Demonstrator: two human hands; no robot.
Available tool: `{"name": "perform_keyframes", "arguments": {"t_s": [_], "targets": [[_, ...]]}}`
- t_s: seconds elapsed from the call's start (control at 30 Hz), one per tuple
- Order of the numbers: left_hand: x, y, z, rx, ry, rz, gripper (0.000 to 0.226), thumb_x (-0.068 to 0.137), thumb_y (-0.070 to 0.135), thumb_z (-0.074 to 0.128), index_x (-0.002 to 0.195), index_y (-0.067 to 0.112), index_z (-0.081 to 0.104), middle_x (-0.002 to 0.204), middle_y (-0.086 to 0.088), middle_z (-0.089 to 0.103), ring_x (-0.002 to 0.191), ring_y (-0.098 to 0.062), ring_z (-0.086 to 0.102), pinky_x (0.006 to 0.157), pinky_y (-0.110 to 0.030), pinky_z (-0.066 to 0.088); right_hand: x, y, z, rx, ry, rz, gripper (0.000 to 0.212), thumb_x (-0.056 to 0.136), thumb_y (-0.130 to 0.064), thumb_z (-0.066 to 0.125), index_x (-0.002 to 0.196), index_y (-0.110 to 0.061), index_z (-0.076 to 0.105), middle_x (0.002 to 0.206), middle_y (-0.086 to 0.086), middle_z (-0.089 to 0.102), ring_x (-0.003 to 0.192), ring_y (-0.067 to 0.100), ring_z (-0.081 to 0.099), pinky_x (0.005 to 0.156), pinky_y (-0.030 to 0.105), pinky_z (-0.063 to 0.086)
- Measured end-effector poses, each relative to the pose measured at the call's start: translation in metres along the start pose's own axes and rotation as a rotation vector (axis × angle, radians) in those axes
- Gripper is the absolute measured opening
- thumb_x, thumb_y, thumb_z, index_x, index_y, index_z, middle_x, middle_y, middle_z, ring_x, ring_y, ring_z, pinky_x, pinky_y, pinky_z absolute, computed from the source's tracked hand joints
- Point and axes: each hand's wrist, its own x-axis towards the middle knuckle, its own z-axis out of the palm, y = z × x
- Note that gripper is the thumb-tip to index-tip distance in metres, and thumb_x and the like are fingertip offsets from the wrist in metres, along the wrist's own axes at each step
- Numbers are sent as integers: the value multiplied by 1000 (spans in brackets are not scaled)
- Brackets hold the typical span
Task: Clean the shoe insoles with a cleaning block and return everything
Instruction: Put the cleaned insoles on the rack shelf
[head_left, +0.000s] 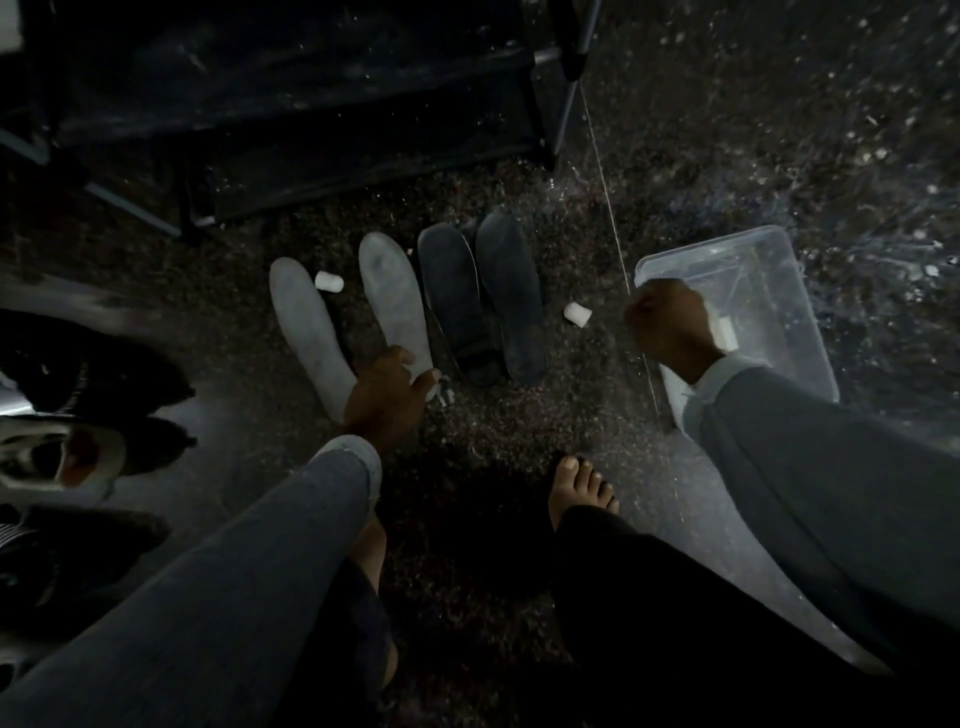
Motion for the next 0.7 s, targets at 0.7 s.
{"name": "perform_keyframes", "arguments": {"t_s": [0.7], "targets": [[83,16,73,57,46,-221,49,92,43,57,124,7,49,127,-17,57,120,-36,52,97,-43,44,20,-31,137,146,-141,172,38,90,-25,65,119,-4,53,123,12,57,116,28,53,101,40,43]]}}
